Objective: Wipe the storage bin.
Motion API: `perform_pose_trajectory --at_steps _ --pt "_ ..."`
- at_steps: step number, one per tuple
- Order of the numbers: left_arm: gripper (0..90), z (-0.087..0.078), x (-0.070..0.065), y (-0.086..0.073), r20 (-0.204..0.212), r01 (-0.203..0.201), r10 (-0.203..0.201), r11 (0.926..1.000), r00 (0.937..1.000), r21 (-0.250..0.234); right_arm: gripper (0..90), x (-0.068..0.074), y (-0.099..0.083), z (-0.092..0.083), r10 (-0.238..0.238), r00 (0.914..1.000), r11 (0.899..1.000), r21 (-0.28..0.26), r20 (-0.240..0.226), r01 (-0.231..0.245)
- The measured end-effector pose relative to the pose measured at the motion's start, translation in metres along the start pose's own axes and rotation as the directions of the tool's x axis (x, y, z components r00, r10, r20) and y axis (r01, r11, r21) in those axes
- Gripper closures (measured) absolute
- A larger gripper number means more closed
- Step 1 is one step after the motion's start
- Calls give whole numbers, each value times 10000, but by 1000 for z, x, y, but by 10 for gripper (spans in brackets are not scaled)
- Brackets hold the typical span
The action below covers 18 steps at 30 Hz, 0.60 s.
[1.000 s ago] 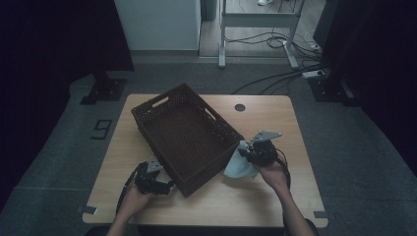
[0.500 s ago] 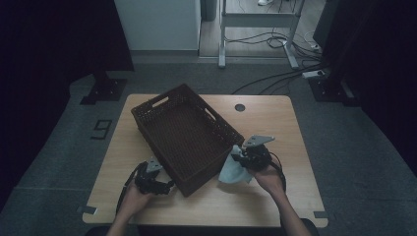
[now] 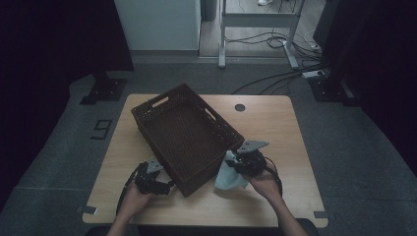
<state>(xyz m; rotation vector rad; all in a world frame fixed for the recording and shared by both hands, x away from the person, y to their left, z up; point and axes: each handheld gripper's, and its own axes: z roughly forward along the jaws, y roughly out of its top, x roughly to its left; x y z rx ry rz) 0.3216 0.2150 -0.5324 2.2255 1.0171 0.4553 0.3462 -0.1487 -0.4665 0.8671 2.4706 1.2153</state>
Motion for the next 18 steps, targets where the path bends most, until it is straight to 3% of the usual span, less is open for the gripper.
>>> perform_pose_trajectory --at_steps 3,7,11,18 --pt "33 0 0 0 -7 -3 3 10000 10000 7 709 7 1 2 -67 9994 10000 -55 -349 65" --pt "33 0 0 0 -34 -22 22 10000 10000 13 706 17 5 6 -475 9987 9988 94 -161 477" --pt "33 0 0 0 -34 -18 18 10000 10000 9 709 17 3 6 -218 9983 9998 -40 -540 217" --pt "35 0 0 0 -20 -24 24 10000 10000 2 709 30 7 10 -527 9959 9986 0 -734 528"
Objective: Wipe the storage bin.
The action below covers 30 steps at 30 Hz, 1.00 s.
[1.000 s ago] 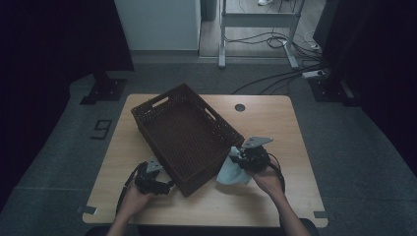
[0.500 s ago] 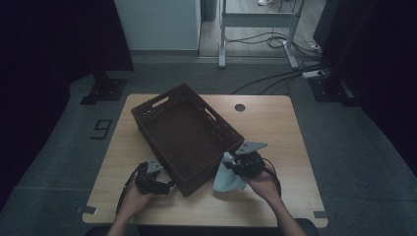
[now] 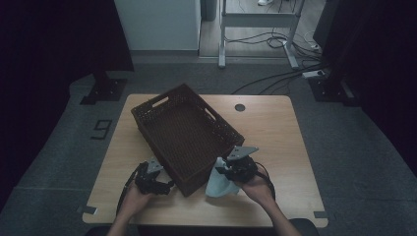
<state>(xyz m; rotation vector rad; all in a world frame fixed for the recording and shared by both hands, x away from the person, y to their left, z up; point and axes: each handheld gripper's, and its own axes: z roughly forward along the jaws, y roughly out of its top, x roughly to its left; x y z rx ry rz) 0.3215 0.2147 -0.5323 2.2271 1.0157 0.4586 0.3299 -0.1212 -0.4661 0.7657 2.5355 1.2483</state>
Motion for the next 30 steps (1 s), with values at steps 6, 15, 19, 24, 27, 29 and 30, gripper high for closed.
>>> perform_pose_trajectory --at_steps 6,15,19,24,27,29,30 --pt "36 0 1 0 47 -14 14 10000 10000 5 708 13 4 5 -269 9992 9996 49 -280 270" --pt "40 0 0 0 77 4 -4 10000 10000 -16 707 26 7 10 -539 9969 9985 82 -565 545" --pt "42 0 0 0 42 -14 14 10000 10000 -13 708 28 7 10 -437 9955 9990 34 -836 441" --pt "43 0 -1 0 103 -27 27 10000 9999 -21 712 37 9 15 -632 9920 9979 62 -1093 643" --pt "43 0 -2 1 144 -64 65 10000 9999 -38 712 45 12 19 -819 9878 9965 70 -1326 836" --pt "43 0 -2 1 150 -71 72 10000 9999 -43 712 52 15 22 -1042 9849 9943 81 -1380 1063" --pt "43 0 -2 1 150 -58 59 10000 9999 -37 713 53 15 23 -1030 9839 9944 95 -1460 1055"
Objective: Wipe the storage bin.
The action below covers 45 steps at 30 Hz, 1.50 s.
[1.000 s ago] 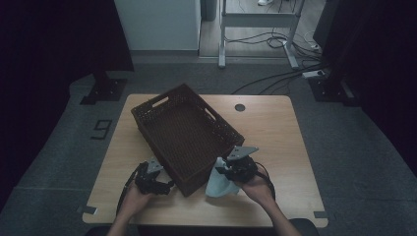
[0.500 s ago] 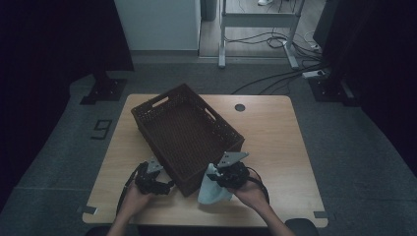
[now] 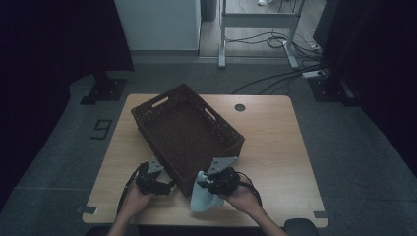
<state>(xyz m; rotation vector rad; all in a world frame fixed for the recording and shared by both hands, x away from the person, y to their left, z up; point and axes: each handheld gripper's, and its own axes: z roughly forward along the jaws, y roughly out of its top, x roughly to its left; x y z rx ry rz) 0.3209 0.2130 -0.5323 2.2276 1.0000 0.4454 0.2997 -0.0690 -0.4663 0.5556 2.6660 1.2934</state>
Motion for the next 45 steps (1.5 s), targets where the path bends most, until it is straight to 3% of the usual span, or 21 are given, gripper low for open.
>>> perform_pose_trajectory --at_steps 5,12,17,19,25,35,45 --pt "43 0 0 0 -24 -29 29 10000 10000 1 712 9 4 8 -255 9996 9996 89 -151 256" --pt "43 0 0 0 -58 -43 44 10000 10000 14 712 13 5 10 -234 9993 9997 95 -303 237" --pt "43 0 -1 0 -74 -65 65 10000 10000 22 712 22 8 16 -450 9968 9989 64 -661 455" --pt "43 0 0 0 -71 -53 53 10000 10000 14 712 26 10 19 -703 9964 9973 184 -483 713" --pt "42 0 0 0 -48 0 0 10000 10000 33 722 21 7 20 -488 9968 9986 167 -641 499" --pt "41 -1 0 -1 -29 43 -43 10000 10000 38 722 19 -6 40 -458 9969 9923 1123 -646 529" --pt "39 -1 1 -1 -23 64 -64 10000 10000 24 721 12 -8 36 -403 9987 9919 1196 -307 437"
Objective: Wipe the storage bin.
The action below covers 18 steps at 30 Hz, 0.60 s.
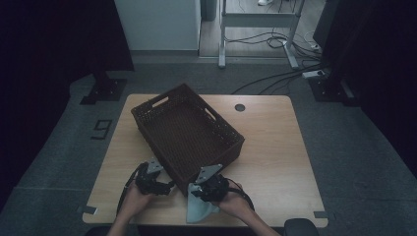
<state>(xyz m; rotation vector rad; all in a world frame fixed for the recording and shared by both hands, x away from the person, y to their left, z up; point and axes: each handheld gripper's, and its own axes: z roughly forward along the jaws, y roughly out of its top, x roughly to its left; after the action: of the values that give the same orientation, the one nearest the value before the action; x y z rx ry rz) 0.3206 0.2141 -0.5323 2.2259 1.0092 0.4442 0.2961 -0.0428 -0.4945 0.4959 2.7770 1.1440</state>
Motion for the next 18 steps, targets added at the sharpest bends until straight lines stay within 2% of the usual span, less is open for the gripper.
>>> perform_pose_trajectory --at_steps 10,15,18 --pt "38 0 0 0 23 47 -47 10000 10000 -34 721 -20 -8 -10 557 9966 9984 47 605 -561" --pt "38 0 0 -1 27 57 -57 10000 10000 -26 721 -26 -11 -13 486 9945 9986 166 932 -504" --pt "37 0 0 -1 43 40 -40 10000 10000 -2 721 -32 -14 -17 728 9910 9971 152 1123 -750"
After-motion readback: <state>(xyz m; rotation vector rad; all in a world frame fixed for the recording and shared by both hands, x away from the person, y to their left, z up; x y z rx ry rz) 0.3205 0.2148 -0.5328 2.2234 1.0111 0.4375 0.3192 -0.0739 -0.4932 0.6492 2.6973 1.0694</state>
